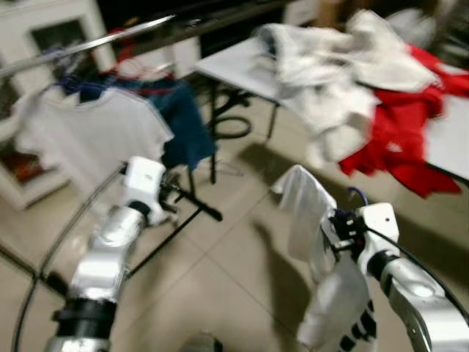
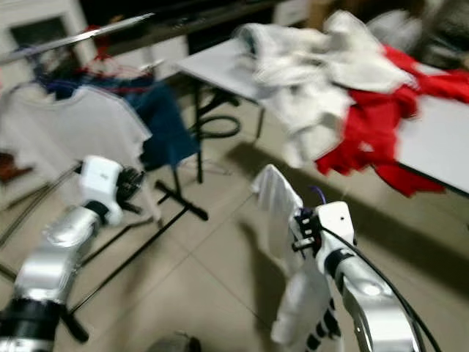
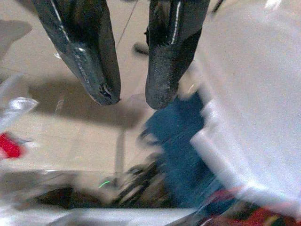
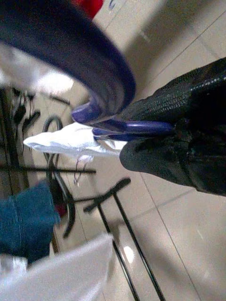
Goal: Hang hanger
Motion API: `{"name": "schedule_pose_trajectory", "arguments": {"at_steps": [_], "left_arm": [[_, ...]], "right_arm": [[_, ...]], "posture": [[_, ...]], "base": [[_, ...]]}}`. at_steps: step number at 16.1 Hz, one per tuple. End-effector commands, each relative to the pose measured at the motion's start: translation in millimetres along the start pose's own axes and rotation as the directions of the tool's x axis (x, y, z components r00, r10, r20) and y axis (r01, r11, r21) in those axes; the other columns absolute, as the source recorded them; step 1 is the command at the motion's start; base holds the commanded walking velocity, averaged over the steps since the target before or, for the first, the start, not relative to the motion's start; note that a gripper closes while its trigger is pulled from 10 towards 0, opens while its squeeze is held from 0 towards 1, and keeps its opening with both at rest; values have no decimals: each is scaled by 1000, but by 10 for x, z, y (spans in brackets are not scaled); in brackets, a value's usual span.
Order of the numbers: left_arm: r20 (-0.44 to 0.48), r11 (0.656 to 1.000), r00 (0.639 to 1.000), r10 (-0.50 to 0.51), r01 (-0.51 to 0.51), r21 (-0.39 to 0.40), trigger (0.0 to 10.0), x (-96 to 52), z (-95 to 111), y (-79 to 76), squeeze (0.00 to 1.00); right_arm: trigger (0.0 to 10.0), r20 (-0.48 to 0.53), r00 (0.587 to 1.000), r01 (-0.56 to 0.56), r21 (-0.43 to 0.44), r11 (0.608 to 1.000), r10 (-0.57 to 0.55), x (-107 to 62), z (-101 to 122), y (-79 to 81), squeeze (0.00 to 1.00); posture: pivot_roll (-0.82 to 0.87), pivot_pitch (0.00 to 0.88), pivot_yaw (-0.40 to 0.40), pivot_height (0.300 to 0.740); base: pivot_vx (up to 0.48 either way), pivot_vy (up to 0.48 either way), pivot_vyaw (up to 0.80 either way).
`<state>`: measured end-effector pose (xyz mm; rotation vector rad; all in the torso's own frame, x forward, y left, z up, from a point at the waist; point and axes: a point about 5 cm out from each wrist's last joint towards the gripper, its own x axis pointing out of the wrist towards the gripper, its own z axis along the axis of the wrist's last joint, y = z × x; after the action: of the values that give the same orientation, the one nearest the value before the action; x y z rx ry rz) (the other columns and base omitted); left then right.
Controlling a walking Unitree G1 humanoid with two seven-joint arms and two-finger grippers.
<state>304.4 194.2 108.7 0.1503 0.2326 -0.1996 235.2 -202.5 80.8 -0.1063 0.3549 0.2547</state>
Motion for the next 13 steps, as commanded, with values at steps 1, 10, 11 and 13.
{"name": "schedule_pose_trajectory", "arguments": {"at_steps": [1,10,11,13], "left_arm": [[-30,999,1000,5,-6,-35,10000,41,13,-26,455],[-11,995,996,-93,93,-22,10000,20,-54,-273,0],[-6,996,996,-90,90,-10,10000,25,-59,-291,0],[10,994,995,-104,103,29,10000,39,-29,-325,0]], "right_arm": [[10000,70,997,14,-11,1000,-13,-9,153,-52,0],[10000,96,993,63,125,990,-75,104,152,15,0],[10000,95,993,56,132,990,-69,130,153,42,0],[10000,98,993,46,138,989,-60,162,159,74,0]], "posture": [[-8,0,20,740],[1,0,37,740],[3,0,40,740],[9,0,36,740]], "base": [[0,0,800],[0,0,800],[0,0,800],[0,0,800]]}}
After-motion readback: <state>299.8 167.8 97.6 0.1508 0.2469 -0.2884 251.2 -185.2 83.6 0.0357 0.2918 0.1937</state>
